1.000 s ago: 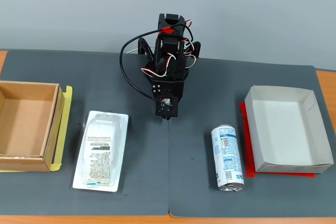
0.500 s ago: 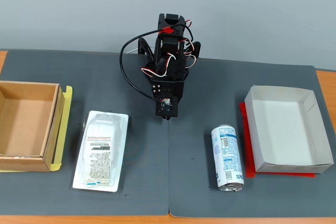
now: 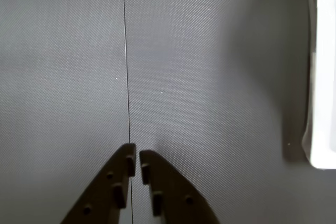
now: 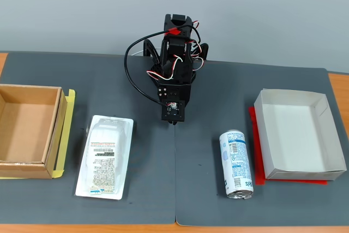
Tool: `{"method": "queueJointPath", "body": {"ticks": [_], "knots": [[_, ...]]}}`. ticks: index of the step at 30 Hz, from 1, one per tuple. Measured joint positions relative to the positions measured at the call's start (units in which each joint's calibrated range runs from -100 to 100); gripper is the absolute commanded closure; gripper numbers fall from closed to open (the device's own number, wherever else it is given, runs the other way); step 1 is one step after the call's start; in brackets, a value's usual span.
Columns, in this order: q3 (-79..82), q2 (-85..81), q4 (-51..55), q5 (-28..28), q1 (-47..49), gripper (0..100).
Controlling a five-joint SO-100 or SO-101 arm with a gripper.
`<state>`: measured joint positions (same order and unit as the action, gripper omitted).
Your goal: Pick the can and put it in the brown box
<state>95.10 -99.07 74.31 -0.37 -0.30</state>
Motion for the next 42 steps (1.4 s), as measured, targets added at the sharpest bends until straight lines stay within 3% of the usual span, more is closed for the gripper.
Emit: {"method": "queueJointPath", "body": {"ticks": [31,42], "knots": [[0.0,0.2,0.0,0.0,0.0,98],[-9.2,5.2,0.0,0.0,0.0,98]]}}
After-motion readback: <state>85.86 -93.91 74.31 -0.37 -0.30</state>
